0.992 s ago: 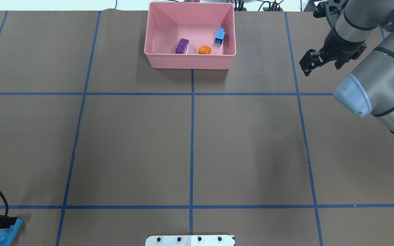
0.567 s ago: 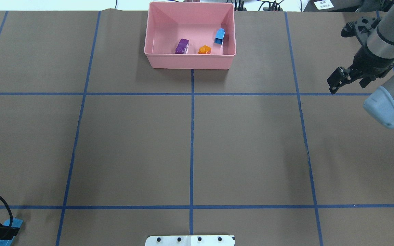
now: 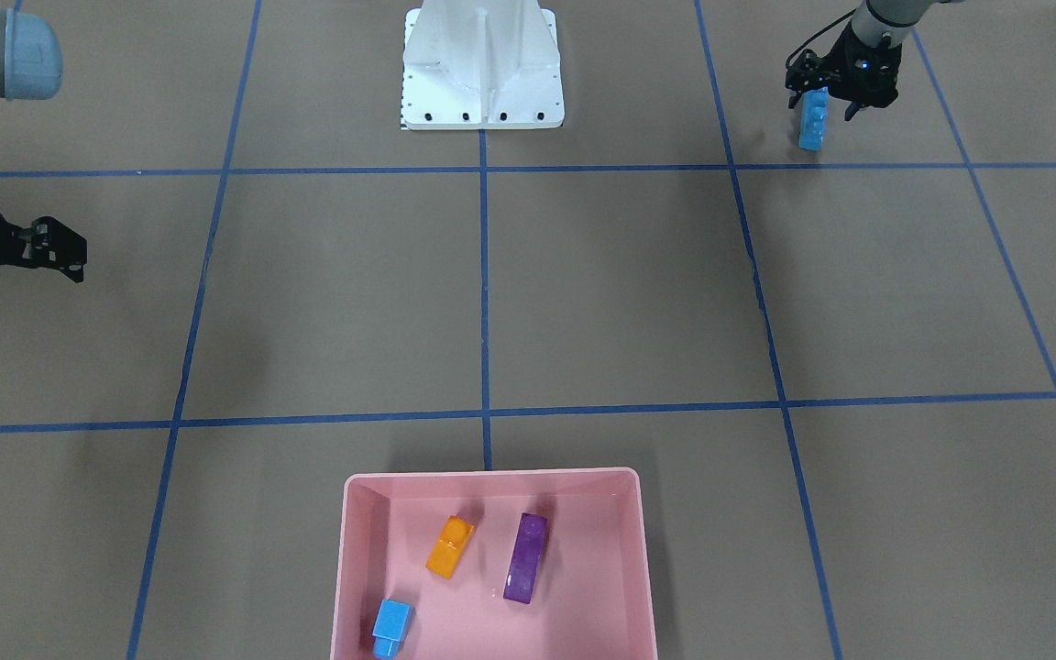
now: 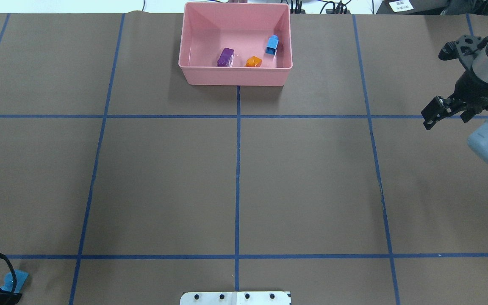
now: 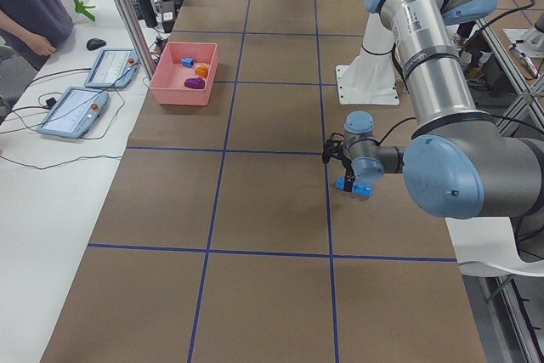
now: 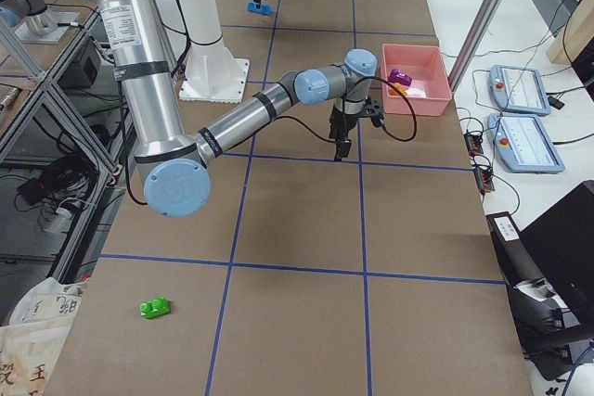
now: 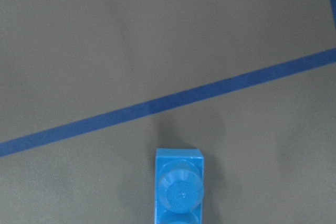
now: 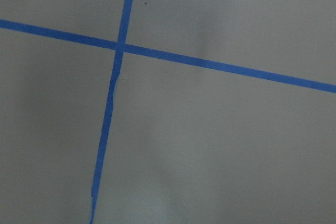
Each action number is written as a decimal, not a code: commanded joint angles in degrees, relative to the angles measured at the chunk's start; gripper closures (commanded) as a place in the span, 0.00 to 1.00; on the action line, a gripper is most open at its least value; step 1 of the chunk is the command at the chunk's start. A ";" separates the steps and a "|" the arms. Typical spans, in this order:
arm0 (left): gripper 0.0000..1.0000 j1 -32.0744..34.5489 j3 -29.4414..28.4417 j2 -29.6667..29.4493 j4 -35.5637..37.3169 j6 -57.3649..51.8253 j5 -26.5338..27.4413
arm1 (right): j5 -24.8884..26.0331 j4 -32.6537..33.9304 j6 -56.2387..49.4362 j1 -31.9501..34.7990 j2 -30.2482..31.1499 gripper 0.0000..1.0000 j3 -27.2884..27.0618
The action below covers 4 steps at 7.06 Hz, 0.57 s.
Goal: Put all blocks into box
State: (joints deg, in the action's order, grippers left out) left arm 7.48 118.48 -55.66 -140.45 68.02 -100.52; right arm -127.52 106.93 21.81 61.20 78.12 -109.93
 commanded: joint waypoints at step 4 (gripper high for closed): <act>0.40 -2.30 -1.23 -0.41 0.08 0.01 0.06 | -0.01 -0.32 -5.96 0.06 10.02 0.00 -5.54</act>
State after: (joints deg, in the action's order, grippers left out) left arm 5.43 117.63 -55.92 -140.37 68.03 -100.49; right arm -127.53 106.71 18.31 61.22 85.59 -114.31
